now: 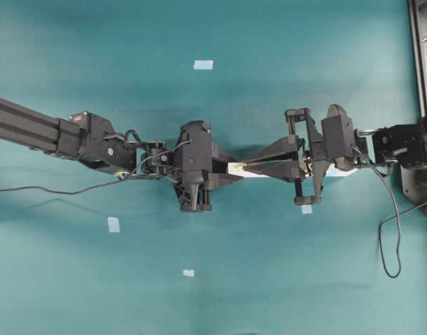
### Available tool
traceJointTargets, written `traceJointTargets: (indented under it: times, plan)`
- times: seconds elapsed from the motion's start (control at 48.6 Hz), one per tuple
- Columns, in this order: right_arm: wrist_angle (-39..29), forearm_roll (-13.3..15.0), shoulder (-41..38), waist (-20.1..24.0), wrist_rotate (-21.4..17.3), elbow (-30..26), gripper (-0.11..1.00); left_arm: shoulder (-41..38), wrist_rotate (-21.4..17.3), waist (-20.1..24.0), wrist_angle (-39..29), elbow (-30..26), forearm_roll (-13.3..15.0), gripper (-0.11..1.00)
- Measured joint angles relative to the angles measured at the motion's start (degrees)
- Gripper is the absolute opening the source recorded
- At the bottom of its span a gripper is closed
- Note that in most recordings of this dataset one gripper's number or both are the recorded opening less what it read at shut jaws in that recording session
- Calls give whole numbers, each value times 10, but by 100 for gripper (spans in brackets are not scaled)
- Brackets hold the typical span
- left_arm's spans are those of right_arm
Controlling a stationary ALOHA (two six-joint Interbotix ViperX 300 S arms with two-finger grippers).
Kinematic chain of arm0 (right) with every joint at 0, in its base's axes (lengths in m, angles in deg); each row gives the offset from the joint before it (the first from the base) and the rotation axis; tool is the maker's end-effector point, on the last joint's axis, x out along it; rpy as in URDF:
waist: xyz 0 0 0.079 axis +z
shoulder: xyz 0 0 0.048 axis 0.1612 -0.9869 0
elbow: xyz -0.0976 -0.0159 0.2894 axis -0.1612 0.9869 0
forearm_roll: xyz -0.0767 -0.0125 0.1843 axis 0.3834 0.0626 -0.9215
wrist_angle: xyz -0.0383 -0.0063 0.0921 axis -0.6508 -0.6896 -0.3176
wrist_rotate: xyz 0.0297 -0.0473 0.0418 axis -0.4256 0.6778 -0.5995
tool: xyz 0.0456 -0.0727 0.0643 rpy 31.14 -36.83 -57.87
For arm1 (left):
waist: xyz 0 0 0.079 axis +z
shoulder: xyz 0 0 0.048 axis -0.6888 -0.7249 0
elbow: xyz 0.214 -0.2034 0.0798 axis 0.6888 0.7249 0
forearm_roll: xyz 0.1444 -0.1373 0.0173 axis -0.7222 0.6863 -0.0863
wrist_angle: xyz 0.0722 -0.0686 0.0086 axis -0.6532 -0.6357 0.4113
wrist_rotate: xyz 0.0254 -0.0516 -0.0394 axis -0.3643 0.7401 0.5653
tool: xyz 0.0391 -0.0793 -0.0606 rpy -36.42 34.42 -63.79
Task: Move the wooden board into place and insert the rod into its hole.
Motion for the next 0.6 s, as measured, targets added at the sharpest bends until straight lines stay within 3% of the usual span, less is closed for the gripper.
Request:
traceJointTargets:
  times: [0.597]
  plan:
    - [-40, -1, 4, 0, -1, -2, 10, 0, 1, 0, 0, 0, -1, 23]
